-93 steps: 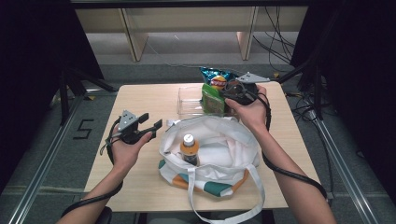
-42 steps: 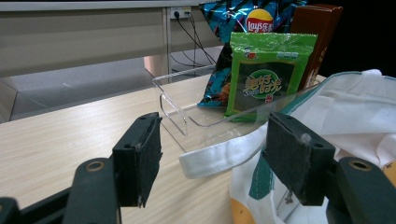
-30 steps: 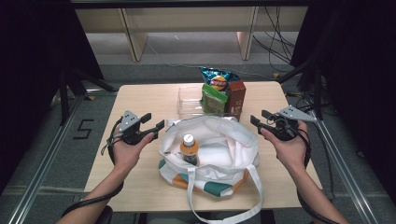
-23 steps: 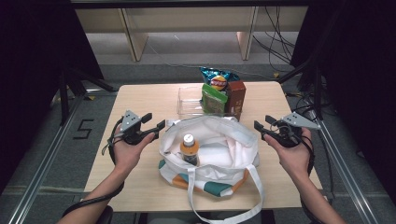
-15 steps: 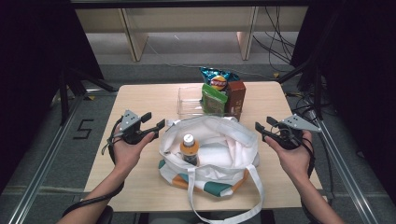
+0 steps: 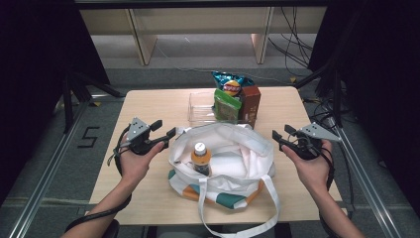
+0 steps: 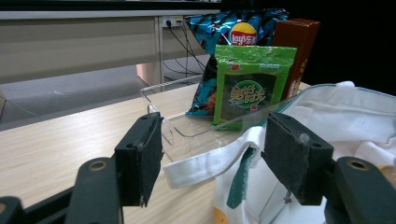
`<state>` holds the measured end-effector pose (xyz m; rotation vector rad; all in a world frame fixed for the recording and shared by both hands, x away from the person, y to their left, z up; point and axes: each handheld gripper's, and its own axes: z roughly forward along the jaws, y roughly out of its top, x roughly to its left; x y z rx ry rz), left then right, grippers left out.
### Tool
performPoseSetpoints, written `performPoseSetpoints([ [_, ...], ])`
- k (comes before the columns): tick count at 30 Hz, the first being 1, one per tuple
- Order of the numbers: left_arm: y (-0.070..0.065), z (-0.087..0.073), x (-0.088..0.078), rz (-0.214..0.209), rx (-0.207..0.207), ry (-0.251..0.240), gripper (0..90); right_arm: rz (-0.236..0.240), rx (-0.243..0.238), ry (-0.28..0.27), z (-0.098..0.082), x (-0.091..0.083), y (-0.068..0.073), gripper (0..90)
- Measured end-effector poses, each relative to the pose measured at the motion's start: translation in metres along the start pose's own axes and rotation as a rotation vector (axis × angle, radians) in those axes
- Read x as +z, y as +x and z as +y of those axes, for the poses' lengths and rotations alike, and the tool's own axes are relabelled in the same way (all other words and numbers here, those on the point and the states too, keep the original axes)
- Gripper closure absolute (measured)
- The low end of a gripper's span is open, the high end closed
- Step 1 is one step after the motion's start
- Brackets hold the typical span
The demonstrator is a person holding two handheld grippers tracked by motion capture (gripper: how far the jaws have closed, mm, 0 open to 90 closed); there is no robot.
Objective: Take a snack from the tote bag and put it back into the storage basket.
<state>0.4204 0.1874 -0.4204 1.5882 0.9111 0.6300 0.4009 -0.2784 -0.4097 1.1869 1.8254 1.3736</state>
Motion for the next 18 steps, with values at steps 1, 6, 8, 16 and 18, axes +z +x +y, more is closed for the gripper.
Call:
performPoseSetpoints([
  [1, -0.001, 0.000, 0.000, -0.002, 0.000, 0.000, 36.9, -0.012, 0.004, -0.002, 0.000, -0.001, 0.000, 45.2],
  [6, -0.007, 0.002, 0.000, -0.028, -0.005, -0.006, 38.2, -0.010, 0.003, 0.001, 0.001, -0.002, -0.003, 45.1],
  [8, -0.013, 0.005, -0.001, -0.043, 0.006, -0.007, 38.8, -0.005, 0.005, -0.003, 0.000, -0.002, -0.003, 44.9],
  [16, -0.025, 0.007, -0.001, -0.092, 0.004, -0.014, 41.3, 0.001, 0.024, -0.001, 0.000, -0.002, -0.003, 44.4],
  [18, -0.027, 0.008, -0.002, -0.108, -0.004, -0.019, 42.6, 0.007, 0.007, -0.005, 0.001, -0.001, -0.004, 44.0],
])
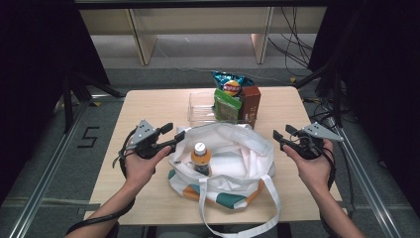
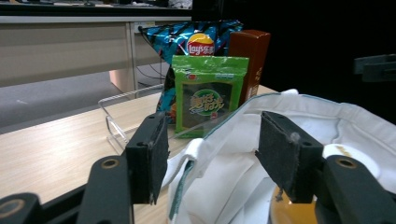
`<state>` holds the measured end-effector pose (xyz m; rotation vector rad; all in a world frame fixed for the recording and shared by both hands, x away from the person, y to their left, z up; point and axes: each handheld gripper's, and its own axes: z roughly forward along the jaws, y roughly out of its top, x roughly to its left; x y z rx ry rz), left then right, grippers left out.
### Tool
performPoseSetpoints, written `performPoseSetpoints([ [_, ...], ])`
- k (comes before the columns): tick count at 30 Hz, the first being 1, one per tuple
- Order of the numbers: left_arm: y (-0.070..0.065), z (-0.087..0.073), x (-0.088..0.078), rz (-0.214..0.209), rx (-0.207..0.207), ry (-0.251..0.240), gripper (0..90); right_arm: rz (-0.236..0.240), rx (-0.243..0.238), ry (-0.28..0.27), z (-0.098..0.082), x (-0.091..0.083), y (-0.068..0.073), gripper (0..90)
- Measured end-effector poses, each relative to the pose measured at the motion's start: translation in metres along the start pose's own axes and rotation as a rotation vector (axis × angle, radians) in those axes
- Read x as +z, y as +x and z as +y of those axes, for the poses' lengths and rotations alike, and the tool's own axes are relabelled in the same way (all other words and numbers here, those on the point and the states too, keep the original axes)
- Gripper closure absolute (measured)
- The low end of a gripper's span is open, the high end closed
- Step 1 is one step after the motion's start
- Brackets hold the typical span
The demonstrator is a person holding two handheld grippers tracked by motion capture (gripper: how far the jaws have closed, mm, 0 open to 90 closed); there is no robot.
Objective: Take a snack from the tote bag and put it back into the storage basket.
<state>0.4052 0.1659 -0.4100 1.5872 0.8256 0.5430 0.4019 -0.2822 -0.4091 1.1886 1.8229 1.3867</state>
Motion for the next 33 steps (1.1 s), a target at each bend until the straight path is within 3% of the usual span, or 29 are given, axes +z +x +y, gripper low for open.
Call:
performPoseSetpoints([
  [2, 0.000, 0.000, 0.000, -0.005, -0.001, -0.002, 43.4, 0.007, 0.019, 0.001, 0.000, 0.000, 0.001, 43.9],
  [5, -0.005, 0.000, 0.000, -0.026, -0.023, -0.003, 43.9, -0.005, -0.002, -0.005, 0.001, 0.000, 0.000, 43.9],
  [8, -0.011, 0.000, 0.001, -0.050, -0.023, -0.004, 44.5, 0.002, 0.018, -0.005, 0.000, 0.000, 0.002, 43.9],
  [15, -0.024, 0.001, 0.002, -0.107, -0.015, -0.005, 45.2, 0.001, 0.015, 0.003, 0.000, 0.000, 0.001, 43.9],
  [20, -0.029, 0.000, 0.003, -0.126, -0.019, -0.003, 45.7, 0.001, 0.008, -0.004, 0.000, 0.000, 0.001, 43.9],
  [23, -0.032, -0.002, 0.005, -0.142, -0.015, -0.003, 45.8, -0.004, 0.029, 0.013, 0.000, -0.001, 0.002, 43.9],
  [25, -0.034, -0.003, 0.005, -0.146, -0.013, 0.003, 45.7, -0.005, 0.008, 0.005, 0.000, 0.000, 0.001, 43.9],
  [28, -0.036, -0.003, 0.006, -0.152, -0.012, 0.004, 45.7, -0.016, 0.013, -0.013, 0.000, 0.001, 0.002, 43.9],
  [31, -0.038, -0.004, 0.007, -0.166, -0.001, 0.007, 45.8, -0.005, 0.014, 0.010, 0.000, -0.001, 0.002, 43.9],
  [33, -0.039, -0.005, 0.008, -0.172, 0.006, 0.012, 45.5, -0.013, 0.014, -0.015, 0.000, 0.001, 0.003, 43.9],
])
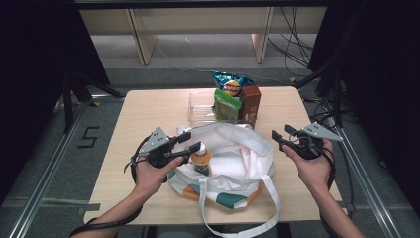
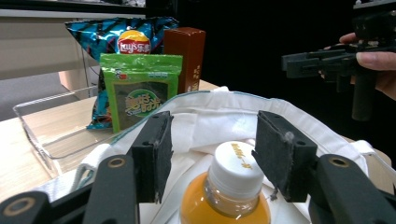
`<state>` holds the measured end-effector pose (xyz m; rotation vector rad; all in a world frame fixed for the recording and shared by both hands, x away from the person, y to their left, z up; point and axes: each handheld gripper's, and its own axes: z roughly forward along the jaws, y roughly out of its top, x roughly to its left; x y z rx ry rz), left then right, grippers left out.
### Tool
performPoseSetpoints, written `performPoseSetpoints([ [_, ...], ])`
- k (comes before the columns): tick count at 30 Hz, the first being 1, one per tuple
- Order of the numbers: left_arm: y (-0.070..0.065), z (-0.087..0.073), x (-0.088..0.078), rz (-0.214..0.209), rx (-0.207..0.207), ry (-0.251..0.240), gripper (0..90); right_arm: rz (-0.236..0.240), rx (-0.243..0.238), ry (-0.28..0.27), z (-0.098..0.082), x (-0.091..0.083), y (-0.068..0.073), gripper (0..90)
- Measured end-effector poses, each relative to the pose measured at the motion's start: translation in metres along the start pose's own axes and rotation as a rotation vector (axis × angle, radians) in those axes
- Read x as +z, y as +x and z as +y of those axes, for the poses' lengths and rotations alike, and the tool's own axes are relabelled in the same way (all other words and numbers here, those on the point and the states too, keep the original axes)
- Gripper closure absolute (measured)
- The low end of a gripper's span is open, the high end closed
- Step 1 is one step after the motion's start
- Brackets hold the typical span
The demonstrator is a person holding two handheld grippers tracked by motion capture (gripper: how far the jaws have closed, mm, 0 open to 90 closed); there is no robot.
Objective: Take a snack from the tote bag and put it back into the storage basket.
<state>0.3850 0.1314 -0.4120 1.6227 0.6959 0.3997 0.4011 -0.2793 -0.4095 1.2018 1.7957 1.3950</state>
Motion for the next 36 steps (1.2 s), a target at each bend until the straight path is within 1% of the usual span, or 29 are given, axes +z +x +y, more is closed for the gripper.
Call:
performPoseSetpoints([
  [2, -0.002, -0.001, 0.001, -0.004, -0.003, 0.000, 45.3, 0.018, -0.015, 0.014, 0.001, -0.001, -0.001, 43.9],
  [3, -0.002, -0.001, 0.001, -0.004, -0.003, 0.000, 45.3, 0.012, -0.008, 0.023, 0.001, -0.001, -0.001, 43.9],
  [4, -0.003, -0.002, 0.002, -0.007, 0.000, 0.002, 45.3, -0.001, -0.005, 0.004, 0.000, 0.000, -0.001, 43.9],
  [5, -0.004, -0.002, 0.003, -0.010, 0.001, 0.005, 45.2, 0.003, -0.013, 0.007, 0.000, 0.000, -0.002, 43.8],
  [6, -0.005, -0.003, 0.004, -0.011, 0.001, 0.008, 45.2, 0.017, -0.006, 0.020, 0.000, 0.000, -0.002, 43.8],
  [7, -0.005, -0.004, 0.005, -0.019, 0.005, 0.005, 45.2, 0.016, 0.005, 0.026, 0.000, 0.000, -0.001, 43.8],
  [8, -0.006, -0.005, 0.005, -0.016, 0.004, 0.017, 45.2, 0.014, -0.002, 0.022, 0.000, 0.000, -0.002, 43.8],
  [9, -0.006, -0.005, 0.005, -0.016, 0.004, 0.017, 45.2, 0.008, -0.001, 0.025, 0.000, 0.000, -0.001, 43.8],
  [10, -0.007, -0.007, 0.007, -0.018, 0.012, 0.024, 45.2, 0.016, -0.014, 0.021, 0.000, 0.000, -0.002, 43.8],
  [12, -0.008, -0.008, 0.009, -0.018, 0.014, 0.028, 45.1, 0.021, -0.020, 0.012, 0.000, 0.001, -0.003, 43.7],
  [15, -0.010, -0.009, 0.011, -0.019, 0.018, 0.032, 45.1, 0.018, -0.024, 0.026, 0.000, 0.001, -0.003, 43.6],
  [16, -0.010, -0.010, 0.012, -0.022, 0.022, 0.032, 45.1, 0.019, -0.005, 0.034, -0.001, 0.000, -0.002, 43.6],
  [17, -0.011, -0.010, 0.012, -0.021, 0.023, 0.037, 45.1, 0.021, 0.000, 0.039, -0.001, 0.000, -0.001, 43.6],
  [18, -0.011, -0.011, 0.013, -0.023, 0.034, 0.041, 45.1, 0.020, 0.012, 0.044, -0.001, 0.000, 0.000, 43.6],
  [19, -0.012, -0.012, 0.014, -0.023, 0.028, 0.043, 45.1, 0.025, 0.007, 0.038, -0.001, 0.001, -0.001, 43.6],
  [21, -0.012, -0.013, 0.015, -0.022, 0.035, 0.049, 45.4, 0.024, 0.001, 0.036, -0.001, 0.001, -0.002, 43.5],
  [22, -0.012, -0.014, 0.016, -0.021, 0.036, 0.054, 45.6, 0.016, -0.004, 0.040, -0.001, 0.001, -0.002, 43.5],
  [23, -0.012, -0.014, 0.016, -0.021, 0.036, 0.054, 45.9, 0.022, -0.012, 0.037, -0.001, 0.001, -0.003, 43.5],
  [24, -0.012, -0.015, 0.017, -0.018, 0.037, 0.061, 46.1, 0.020, -0.016, 0.020, -0.001, 0.002, -0.003, 43.5],
  [25, -0.012, -0.016, 0.018, -0.023, 0.044, 0.059, 46.6, 0.021, -0.017, 0.023, -0.001, 0.002, -0.004, 43.5],
  [26, -0.012, -0.016, 0.018, -0.018, 0.047, 0.066, 46.9, 0.021, -0.019, 0.023, -0.001, 0.002, -0.004, 43.5],
  [28, -0.011, -0.017, 0.019, -0.012, 0.049, 0.071, 48.0, 0.025, -0.010, 0.022, -0.001, 0.002, -0.005, 43.5],
  [29, -0.011, -0.018, 0.019, -0.012, 0.052, 0.072, 48.5, 0.020, -0.010, 0.023, -0.001, 0.002, -0.005, 43.5],
  [30, -0.011, -0.019, 0.020, -0.013, 0.051, 0.070, 49.0, 0.022, 0.012, 0.031, -0.001, 0.001, -0.003, 43.5],
  [31, -0.011, -0.019, 0.020, -0.009, 0.054, 0.076, 49.5, 0.017, 0.002, 0.034, -0.001, 0.001, -0.004, 43.5],
  [36, -0.011, -0.020, 0.020, -0.005, 0.062, 0.077, 50.8, 0.017, 0.027, 0.046, -0.002, 0.001, -0.002, 43.5],
])
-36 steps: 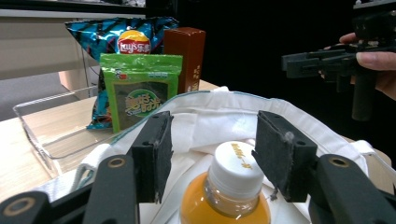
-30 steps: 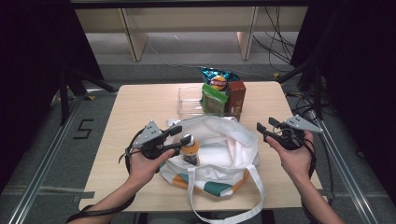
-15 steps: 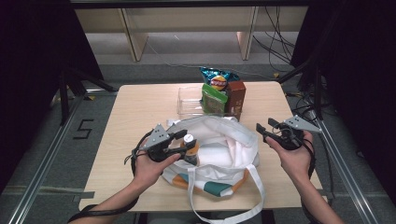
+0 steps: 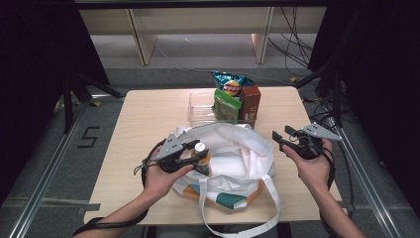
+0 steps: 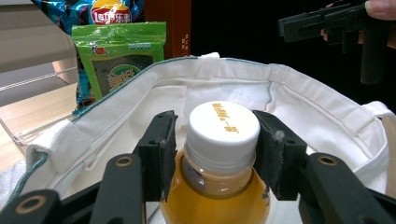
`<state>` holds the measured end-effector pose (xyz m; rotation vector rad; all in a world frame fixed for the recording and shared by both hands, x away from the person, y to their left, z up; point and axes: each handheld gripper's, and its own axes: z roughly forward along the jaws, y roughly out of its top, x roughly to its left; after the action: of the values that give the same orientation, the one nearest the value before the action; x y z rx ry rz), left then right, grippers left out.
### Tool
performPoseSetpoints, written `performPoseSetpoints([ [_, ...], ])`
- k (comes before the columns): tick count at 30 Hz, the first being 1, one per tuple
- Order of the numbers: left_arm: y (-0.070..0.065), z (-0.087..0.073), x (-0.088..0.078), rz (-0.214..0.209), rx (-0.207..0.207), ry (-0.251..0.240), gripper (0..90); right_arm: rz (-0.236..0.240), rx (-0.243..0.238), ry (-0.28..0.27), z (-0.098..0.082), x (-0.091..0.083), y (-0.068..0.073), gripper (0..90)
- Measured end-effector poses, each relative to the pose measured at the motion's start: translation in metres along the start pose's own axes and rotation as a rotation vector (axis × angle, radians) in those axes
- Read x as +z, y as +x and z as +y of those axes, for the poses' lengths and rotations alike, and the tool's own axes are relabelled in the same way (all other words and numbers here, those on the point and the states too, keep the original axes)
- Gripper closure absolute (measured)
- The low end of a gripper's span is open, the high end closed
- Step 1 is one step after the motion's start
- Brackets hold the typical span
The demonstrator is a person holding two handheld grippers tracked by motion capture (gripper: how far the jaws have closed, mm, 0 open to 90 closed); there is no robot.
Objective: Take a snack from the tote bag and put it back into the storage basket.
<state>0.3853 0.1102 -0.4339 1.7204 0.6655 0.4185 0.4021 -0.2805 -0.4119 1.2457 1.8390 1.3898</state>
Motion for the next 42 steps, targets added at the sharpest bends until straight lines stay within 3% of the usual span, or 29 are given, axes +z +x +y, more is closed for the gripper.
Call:
performPoseSetpoints([
  [5, 0.001, -0.001, 0.001, -0.004, 0.004, 0.003, 53.0, -0.009, 0.001, -0.018, 0.000, 0.001, 0.000, 43.4],
  [12, 0.000, 0.001, 0.000, 0.000, 0.028, 0.004, 58.1, -0.002, 0.004, 0.010, 0.000, -0.001, 0.000, 43.4],
  [24, 0.002, 0.005, -0.002, -0.013, 0.017, 0.000, 58.5, -0.006, -0.024, -0.014, -0.001, 0.001, -0.003, 43.6],
  [42, 0.007, 0.029, -0.008, -0.008, 0.006, -0.042, 58.6, -0.009, -0.013, -0.019, -0.001, 0.000, -0.004, 43.6],
])
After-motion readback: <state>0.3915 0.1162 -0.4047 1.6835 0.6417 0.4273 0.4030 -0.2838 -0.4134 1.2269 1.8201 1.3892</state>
